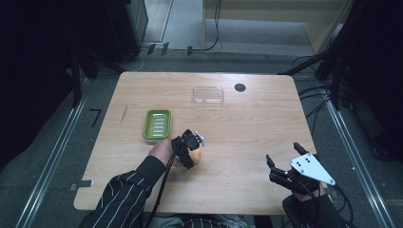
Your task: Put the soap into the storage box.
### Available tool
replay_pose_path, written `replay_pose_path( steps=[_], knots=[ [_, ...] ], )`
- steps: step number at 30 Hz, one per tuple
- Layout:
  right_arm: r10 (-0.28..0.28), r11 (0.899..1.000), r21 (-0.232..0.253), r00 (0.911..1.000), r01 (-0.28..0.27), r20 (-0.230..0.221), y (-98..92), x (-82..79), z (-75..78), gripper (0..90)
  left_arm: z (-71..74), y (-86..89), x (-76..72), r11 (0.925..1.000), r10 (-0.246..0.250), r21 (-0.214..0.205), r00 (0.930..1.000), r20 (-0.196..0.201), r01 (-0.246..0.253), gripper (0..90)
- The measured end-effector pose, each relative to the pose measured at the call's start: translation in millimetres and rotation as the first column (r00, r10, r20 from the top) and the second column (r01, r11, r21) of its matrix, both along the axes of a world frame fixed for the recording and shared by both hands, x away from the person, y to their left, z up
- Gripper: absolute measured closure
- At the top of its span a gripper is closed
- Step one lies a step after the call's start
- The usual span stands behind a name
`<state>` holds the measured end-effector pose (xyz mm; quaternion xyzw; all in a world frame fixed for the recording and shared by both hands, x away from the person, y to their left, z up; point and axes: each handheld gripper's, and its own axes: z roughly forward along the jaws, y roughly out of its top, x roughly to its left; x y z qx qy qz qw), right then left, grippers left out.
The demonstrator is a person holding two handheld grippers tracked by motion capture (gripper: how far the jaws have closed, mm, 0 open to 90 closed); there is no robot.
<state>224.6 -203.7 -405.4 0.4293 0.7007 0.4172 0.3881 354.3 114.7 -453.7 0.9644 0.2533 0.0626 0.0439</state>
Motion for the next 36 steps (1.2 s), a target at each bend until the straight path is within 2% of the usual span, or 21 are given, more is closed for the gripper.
replay_pose_path(
  steps=[6, 8, 11, 12, 27, 29, 36],
  knots=[
    [-0.003, 1.0, 0.002, 1.0, 0.003, -0.001, -0.3, 0.1, -0.2, 13.3, 2.6, -3.3, -3.0, 0.9998, -0.016, -0.012, 0.9998, 0.015, 0.017, 39.7],
    [-0.003, 1.0, 0.001, 1.0, 0.003, 0.001, -0.5, 0.1, -0.1, 13.4, 3.6, -3.0, -3.4, 0.9998, -0.018, -0.001, 0.9998, 0.009, 0.018, 39.7],
    [-0.003, 1.0, 0.001, 1.0, 0.003, 0.002, -0.6, -0.2, 0.1, 13.3, 5.6, 0.3, -3.5, 0.9999, -0.016, -0.002, 0.9998, 0.012, 0.016, 39.7],
    [-0.003, 1.0, 0.001, 1.0, 0.003, 0.001, -0.6, -0.1, 0.0, 13.3, 6.3, 1.7, -4.1, 0.9999, -0.004, -0.015, 0.9998, 0.019, 0.004, 39.7],
    [-0.002, 1.0, 0.003, 1.0, 0.002, -0.002, 0.2, 0.3, 0.0, 13.3, 15.3, 24.0, -11.1, 0.9995, 0.027, -0.018, 0.9996, 0.011, -0.026, 39.7],
    [-0.002, 1.0, 0.005, 1.0, 0.002, -0.002, 0.3, 0.3, 0.1, 13.4, 16.3, 26.1, -11.6, 0.9997, 0.025, -0.008, 0.9997, 0.007, -0.025, 39.7],
    [-0.001, 1.0, 0.003, 1.0, 0.001, 0.001, 0.5, 1.1, 0.0, 13.3, 19.2, 32.5, -15.2, 0.9993, 0.033, -0.019, 0.9994, 0.007, -0.033, 39.7]
  ],
)
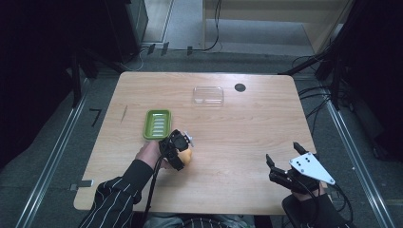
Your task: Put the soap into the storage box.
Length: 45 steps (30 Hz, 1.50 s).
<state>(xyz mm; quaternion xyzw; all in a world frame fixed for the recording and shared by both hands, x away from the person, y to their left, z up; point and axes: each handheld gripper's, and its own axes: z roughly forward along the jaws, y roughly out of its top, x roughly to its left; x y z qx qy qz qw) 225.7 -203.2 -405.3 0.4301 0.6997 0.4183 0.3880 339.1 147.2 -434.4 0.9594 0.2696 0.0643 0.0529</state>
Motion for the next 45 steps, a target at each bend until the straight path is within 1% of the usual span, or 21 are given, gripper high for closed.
replay_pose_path(
  steps=[4, 6, 7, 9, 10, 12, 14, 18, 20, 21, 24, 25, 30, 35, 38, 39, 41, 45],
  knots=[
    [0.0, 1.0, 0.003, 1.0, 0.0, -0.002, 0.0, 0.1, 0.0, 13.3, 2.7, 2.2, -1.1, 1.0, 0.002, 0.003, 1.0, 0.003, -0.002, 39.7],
    [0.002, 1.0, 0.0, 1.0, -0.002, -0.001, 0.0, 0.2, 0.0, 13.3, 3.5, 3.1, -1.6, 1.0, 0.005, -0.003, 1.0, 0.006, -0.005, 39.7],
    [-0.001, 1.0, 0.005, 1.0, 0.001, -0.003, 0.0, 0.1, 0.1, 13.3, 4.6, 3.6, -1.4, 1.0, 0.002, 0.003, 1.0, 0.001, -0.002, 39.7],
    [0.003, 1.0, 0.001, 1.0, -0.003, -0.001, 0.1, 0.3, 0.0, 13.3, 6.1, 5.2, -1.3, 1.0, 0.007, -0.006, 0.9999, 0.01, -0.007, 39.7],
    [0.004, 1.0, 0.0, 1.0, -0.004, 0.0, 0.1, 0.4, 0.0, 13.4, 7.6, 6.1, -1.0, 1.0, 0.009, -0.001, 1.0, 0.005, -0.009, 39.7],
    [0.002, 1.0, 0.003, 1.0, -0.002, -0.001, -0.1, 0.5, 0.0, 13.3, 9.6, 8.1, -0.5, 0.9999, 0.015, -0.006, 0.9998, 0.011, -0.015, 39.7],
    [0.004, 1.0, 0.001, 1.0, -0.004, 0.0, 0.0, 0.6, 0.0, 13.3, 11.3, 9.7, 0.0, 0.9999, 0.011, -0.006, 0.9999, 0.008, -0.011, 39.7],
    [0.002, 1.0, 0.003, 1.0, -0.002, -0.002, -0.2, 0.6, 0.0, 13.3, 14.6, 11.8, -0.3, 0.9997, 0.019, -0.015, 0.9995, 0.023, -0.019, 39.7],
    [0.004, 1.0, 0.001, 1.0, -0.004, 0.0, 0.1, 0.6, 0.1, 13.4, 17.0, 12.4, -0.2, 0.9998, 0.016, -0.008, 0.9996, 0.023, -0.016, 39.7],
    [0.004, 1.0, 0.002, 1.0, -0.004, 0.001, 0.2, 0.6, 0.1, 13.3, 17.7, 13.4, 0.1, 0.9998, 0.015, -0.014, 0.9997, 0.022, -0.015, 39.7],
    [0.0, 1.0, 0.007, 1.0, 0.0, -0.002, 0.1, 0.3, 0.2, 13.3, 20.8, 15.6, 0.7, 0.9998, 0.018, -0.009, 0.9994, 0.028, -0.018, 39.7],
    [0.002, 1.0, 0.004, 1.0, -0.002, -0.001, -0.1, 0.5, 0.1, 13.3, 22.0, 16.5, 0.8, 0.9997, 0.022, -0.016, 0.9992, 0.033, -0.021, 39.7],
    [0.002, 1.0, 0.004, 1.0, -0.002, -0.003, -0.3, 0.5, 0.0, 13.3, 29.0, 20.3, 3.1, 0.9993, 0.031, -0.023, 0.9987, 0.041, -0.03, 39.7],
    [0.0, 1.0, 0.007, 1.0, 0.0, -0.002, -0.7, 0.7, 0.2, 13.3, 31.4, 20.7, 3.8, 0.9995, 0.031, -0.01, 0.9983, 0.05, -0.03, 39.7],
    [0.002, 1.0, 0.005, 1.0, -0.002, -0.001, -0.2, 0.4, 0.2, 13.4, 33.5, 22.0, 5.2, 0.9995, 0.032, -0.007, 0.9984, 0.046, -0.032, 39.7],
    [0.003, 1.0, 0.003, 1.0, -0.003, 0.001, -0.1, 0.4, 0.1, 13.4, 34.3, 23.0, 5.7, 0.9992, 0.039, -0.012, 0.9979, 0.052, -0.038, 39.7],
    [0.002, 1.0, 0.005, 1.0, -0.002, -0.002, -0.1, 0.2, 0.1, 13.3, 36.3, 25.1, 7.0, 0.9987, 0.049, -0.017, 0.9975, 0.05, -0.049, 39.7],
    [0.0, 1.0, 0.005, 1.0, 0.0, -0.003, -0.2, 0.1, 0.0, 13.4, 40.7, 29.8, 11.0, 0.9974, 0.069, -0.024, 0.9959, 0.059, -0.068, 39.7]
  ],
)
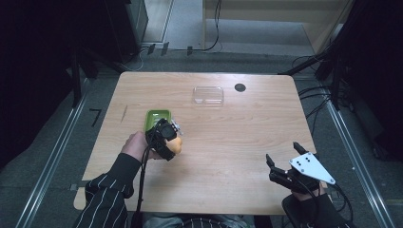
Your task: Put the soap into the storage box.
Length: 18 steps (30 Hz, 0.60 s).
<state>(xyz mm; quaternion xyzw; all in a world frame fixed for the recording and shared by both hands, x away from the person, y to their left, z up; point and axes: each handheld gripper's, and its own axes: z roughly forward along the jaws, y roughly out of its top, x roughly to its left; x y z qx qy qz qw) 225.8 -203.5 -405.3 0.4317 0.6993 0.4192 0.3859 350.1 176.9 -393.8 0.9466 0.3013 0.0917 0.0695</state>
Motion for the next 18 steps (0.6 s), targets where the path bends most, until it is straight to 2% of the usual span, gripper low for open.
replay_pose_path(
  steps=[5, 18],
  knots=[
    [0.0, 1.0, 0.0, 1.0, 0.0, 0.0, -0.1, -0.1, 0.1, 13.3, 4.1, 3.1, 3.9, 1.0, 0.004, -0.003, 1.0, 0.005, -0.004, 39.7],
    [0.005, 1.0, -0.002, 1.0, -0.005, 0.0, 1.1, 0.3, 0.1, 13.4, 4.0, 16.3, 15.5, 0.9989, 0.047, -0.005, 0.9988, 0.015, -0.047, 39.7]
  ],
)
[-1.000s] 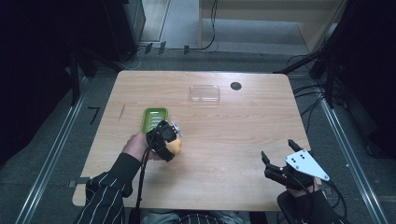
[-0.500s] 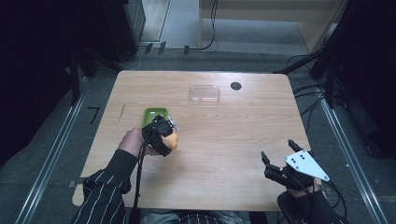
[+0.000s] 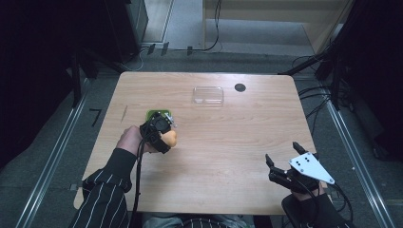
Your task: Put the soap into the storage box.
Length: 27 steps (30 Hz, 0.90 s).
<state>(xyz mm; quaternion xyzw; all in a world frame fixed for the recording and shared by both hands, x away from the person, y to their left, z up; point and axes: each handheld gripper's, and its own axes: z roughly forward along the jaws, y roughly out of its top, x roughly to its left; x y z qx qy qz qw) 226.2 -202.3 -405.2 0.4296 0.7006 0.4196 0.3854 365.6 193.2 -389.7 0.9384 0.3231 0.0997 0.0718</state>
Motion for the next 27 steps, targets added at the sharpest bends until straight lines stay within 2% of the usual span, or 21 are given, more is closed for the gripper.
replay_pose_path(
  steps=[23, 27],
  knots=[
    [-0.001, 1.0, -0.001, 1.0, 0.001, 0.002, -0.1, 0.0, 0.0, 13.3, 8.7, 20.2, 24.9, 0.9979, 0.064, -0.009, 0.9977, 0.023, -0.063, 39.7],
    [-0.002, 1.0, -0.001, 1.0, 0.002, 0.001, -0.1, -0.2, 0.1, 13.4, 11.6, 22.1, 28.5, 0.997, 0.074, -0.025, 0.9967, 0.032, -0.073, 39.7]
  ],
)
